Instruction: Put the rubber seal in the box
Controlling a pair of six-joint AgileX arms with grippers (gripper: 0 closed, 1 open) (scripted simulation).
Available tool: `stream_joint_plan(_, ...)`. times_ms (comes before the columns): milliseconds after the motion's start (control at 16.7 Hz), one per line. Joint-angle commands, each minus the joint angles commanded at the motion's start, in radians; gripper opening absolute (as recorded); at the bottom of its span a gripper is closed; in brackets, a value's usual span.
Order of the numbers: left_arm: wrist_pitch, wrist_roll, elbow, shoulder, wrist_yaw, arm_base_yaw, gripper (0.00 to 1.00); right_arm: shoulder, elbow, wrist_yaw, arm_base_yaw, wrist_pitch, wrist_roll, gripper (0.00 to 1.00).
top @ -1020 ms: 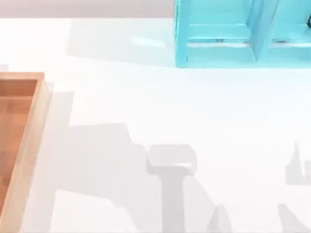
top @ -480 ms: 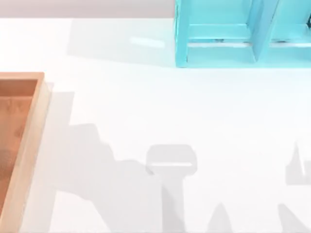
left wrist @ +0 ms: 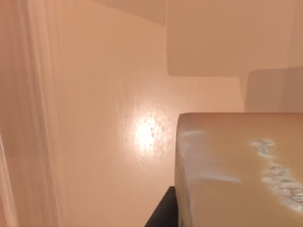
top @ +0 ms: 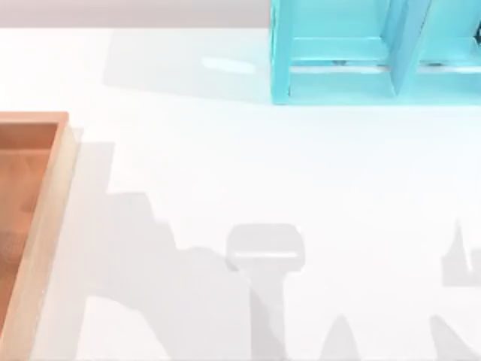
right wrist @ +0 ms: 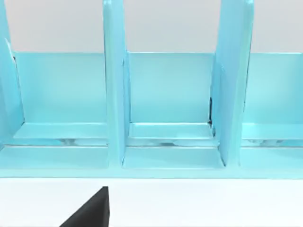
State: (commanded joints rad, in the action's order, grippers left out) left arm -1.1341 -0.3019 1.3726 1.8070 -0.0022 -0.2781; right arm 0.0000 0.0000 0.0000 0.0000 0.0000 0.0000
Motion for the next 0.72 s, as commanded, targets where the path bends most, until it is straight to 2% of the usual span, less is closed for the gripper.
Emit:
stream_joint_plan(360,0.000,0.000,0.000,0.000,0.000,0.000,0.98,0.000,0.000,0.000,0.000,0.000,0.000,1.00)
stream_joint_plan(720,0.000,0.000,0.000,0.000,0.000,0.000,1.00,0.000,0.000,0.000,0.000,0.000,0.000,1.00)
